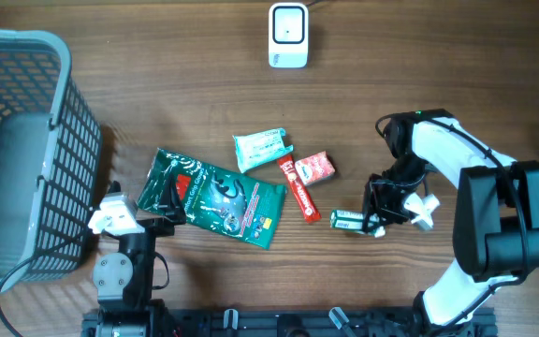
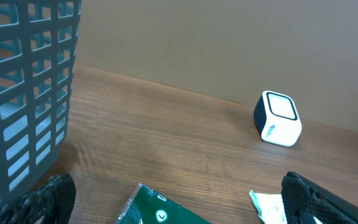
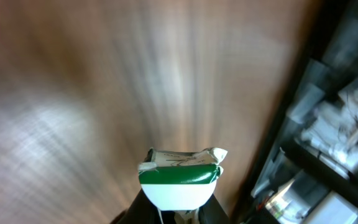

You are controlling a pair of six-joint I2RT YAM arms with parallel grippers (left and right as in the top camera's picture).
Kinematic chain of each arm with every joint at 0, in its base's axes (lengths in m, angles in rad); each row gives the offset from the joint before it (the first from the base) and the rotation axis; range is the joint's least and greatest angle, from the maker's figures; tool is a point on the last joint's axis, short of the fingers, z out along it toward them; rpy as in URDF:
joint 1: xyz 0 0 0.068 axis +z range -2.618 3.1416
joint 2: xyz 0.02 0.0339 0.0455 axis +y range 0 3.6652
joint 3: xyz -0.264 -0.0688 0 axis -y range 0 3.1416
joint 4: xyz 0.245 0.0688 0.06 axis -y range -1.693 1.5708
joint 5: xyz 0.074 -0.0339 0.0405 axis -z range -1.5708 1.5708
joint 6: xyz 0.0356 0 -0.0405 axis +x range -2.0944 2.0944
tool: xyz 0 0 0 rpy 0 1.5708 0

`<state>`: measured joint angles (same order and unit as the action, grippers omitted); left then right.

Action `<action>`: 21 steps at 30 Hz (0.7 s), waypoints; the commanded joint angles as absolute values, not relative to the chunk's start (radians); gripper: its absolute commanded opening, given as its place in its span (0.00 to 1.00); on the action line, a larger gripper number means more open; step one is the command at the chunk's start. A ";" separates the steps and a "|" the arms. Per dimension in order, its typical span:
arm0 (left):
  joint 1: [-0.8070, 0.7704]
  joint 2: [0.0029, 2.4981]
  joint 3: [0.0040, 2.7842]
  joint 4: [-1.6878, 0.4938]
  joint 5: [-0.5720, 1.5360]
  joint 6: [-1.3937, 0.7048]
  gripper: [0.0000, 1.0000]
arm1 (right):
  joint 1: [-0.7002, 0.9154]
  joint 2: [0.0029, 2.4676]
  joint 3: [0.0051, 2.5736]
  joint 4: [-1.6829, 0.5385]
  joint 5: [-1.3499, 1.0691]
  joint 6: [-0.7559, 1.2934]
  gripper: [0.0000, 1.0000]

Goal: Scan the item barcode
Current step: 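Reach the right gripper to the small green-and-white box and grasp it, then hold the small green box up in front of the scanner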

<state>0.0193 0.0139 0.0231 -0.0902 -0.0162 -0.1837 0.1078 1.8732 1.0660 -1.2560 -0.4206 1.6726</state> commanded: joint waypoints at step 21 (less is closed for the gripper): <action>0.016 0.007 0.015 -0.090 -0.008 -0.164 1.00 | 0.332 1.908 1.439 -0.047 0.097 1.117 0.04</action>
